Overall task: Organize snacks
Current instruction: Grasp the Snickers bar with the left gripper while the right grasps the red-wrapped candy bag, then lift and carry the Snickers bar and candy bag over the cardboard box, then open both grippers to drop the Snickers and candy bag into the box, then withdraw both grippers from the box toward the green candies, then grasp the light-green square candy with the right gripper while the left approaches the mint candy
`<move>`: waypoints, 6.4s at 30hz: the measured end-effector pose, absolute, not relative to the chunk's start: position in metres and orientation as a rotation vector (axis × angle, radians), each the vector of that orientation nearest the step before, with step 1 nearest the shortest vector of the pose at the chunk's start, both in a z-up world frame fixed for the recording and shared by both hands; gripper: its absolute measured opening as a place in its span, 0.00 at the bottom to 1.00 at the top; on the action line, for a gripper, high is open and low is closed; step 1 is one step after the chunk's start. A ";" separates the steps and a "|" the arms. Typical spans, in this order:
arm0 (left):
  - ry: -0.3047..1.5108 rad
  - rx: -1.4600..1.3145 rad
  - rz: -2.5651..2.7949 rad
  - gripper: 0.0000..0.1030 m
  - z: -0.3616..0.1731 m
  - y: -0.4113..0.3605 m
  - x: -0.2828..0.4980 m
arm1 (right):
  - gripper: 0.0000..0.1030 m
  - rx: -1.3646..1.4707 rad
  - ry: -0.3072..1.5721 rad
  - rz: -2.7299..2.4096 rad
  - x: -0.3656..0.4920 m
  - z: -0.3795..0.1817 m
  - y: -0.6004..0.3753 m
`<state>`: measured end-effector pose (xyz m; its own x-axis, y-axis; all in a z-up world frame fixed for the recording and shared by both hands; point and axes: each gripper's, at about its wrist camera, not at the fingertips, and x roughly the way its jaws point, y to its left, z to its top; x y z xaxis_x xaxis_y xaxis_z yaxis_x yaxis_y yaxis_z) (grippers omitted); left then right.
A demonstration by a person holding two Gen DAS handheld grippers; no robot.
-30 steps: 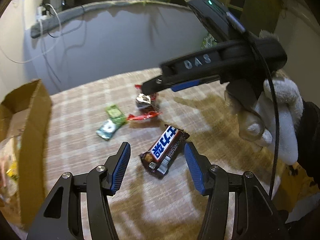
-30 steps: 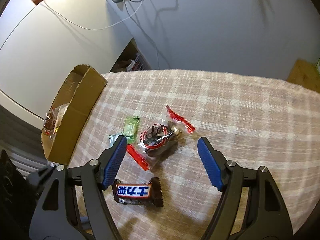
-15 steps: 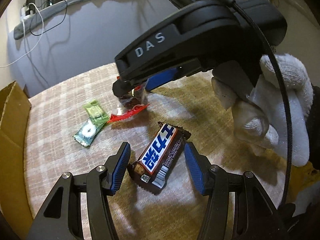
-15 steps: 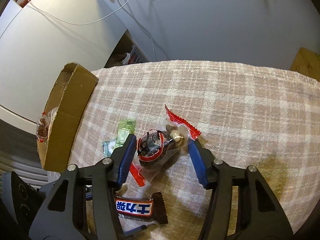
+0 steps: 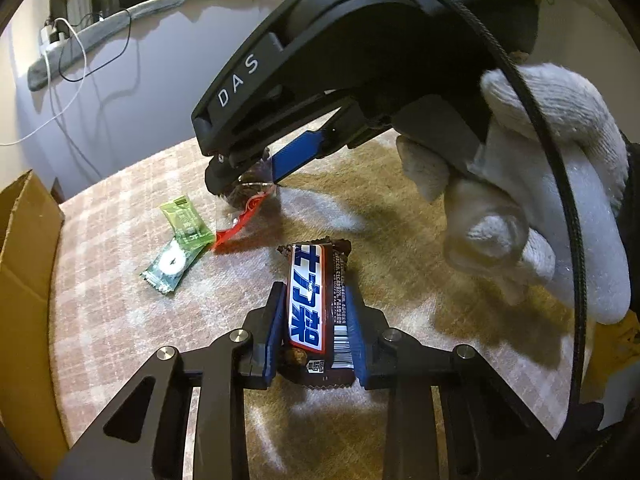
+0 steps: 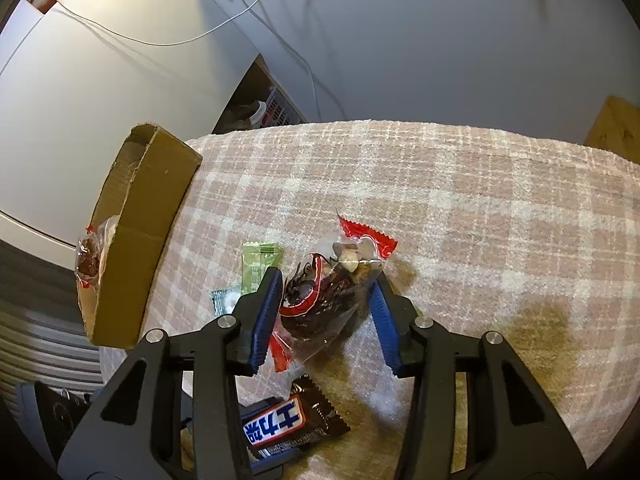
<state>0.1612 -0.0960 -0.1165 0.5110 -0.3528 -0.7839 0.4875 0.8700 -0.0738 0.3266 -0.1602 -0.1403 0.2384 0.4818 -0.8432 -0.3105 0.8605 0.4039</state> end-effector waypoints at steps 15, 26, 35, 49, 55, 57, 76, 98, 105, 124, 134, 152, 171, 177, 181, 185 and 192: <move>0.894 0.050 -0.465 0.26 -0.107 -0.070 0.154 | 0.37 0.292 1.193 0.573 0.319 -0.134 -0.177; 0.845 -0.003 -0.427 0.26 -0.093 -0.044 0.145 | 0.37 0.309 1.146 0.591 0.296 -0.108 -0.197; 0.775 -0.026 -0.357 0.26 -0.068 -0.012 0.132 | 0.37 0.261 1.088 0.614 0.280 -0.077 -0.186; 0.721 -0.080 -0.230 0.26 -0.050 0.053 0.127 | 0.37 0.172 1.032 0.672 0.282 -0.049 -0.126; 0.707 -0.099 -0.175 0.26 -0.044 0.082 0.134 | 0.37 0.144 1.029 0.693 0.289 -0.045 -0.099; 0.698 -0.102 -0.153 0.26 -0.040 0.093 0.137 | 0.37 0.134 1.028 0.701 0.291 -0.044 -0.090; 0.715 -0.142 -0.036 0.26 -0.034 0.155 0.187 | 0.37 0.090 1.035 0.766 0.328 -0.050 -0.011; 0.726 -0.154 -0.010 0.26 -0.040 0.171 0.199 | 0.37 0.035 1.060 0.835 0.346 -0.067 0.046; 0.708 -0.156 0.003 0.26 -0.036 0.172 0.195 | 0.38 0.033 1.036 0.838 0.343 -0.062 0.048; 0.657 -0.114 -0.006 0.29 -0.010 0.151 0.166 | 0.53 -0.035 0.957 0.795 0.311 -0.031 0.020; 0.642 -0.098 -0.053 0.44 -0.004 0.118 0.152 | 0.81 -0.101 0.888 0.744 0.286 -0.015 -0.021; 0.752 -0.053 -0.257 0.45 -0.045 0.022 0.163 | 0.85 -0.044 1.004 0.633 0.292 -0.062 -0.123; 0.882 -0.030 -0.368 0.33 -0.095 -0.007 0.191 | 0.36 -0.066 1.236 0.562 0.320 -0.142 -0.083; 0.898 -0.007 -0.373 0.33 -0.102 -0.013 0.196 | 0.23 -0.156 1.227 0.549 0.317 -0.142 -0.079; 0.915 0.016 -0.379 0.33 -0.108 -0.021 0.203 | 0.23 -0.164 1.227 0.551 0.316 -0.141 -0.087; 0.924 0.022 -0.377 0.33 -0.113 -0.028 0.213 | 0.22 -0.162 1.227 0.548 0.317 -0.142 -0.104; 0.940 0.030 -0.354 0.34 -0.119 -0.033 0.229 | 0.22 -0.140 1.227 0.545 0.313 -0.140 -0.120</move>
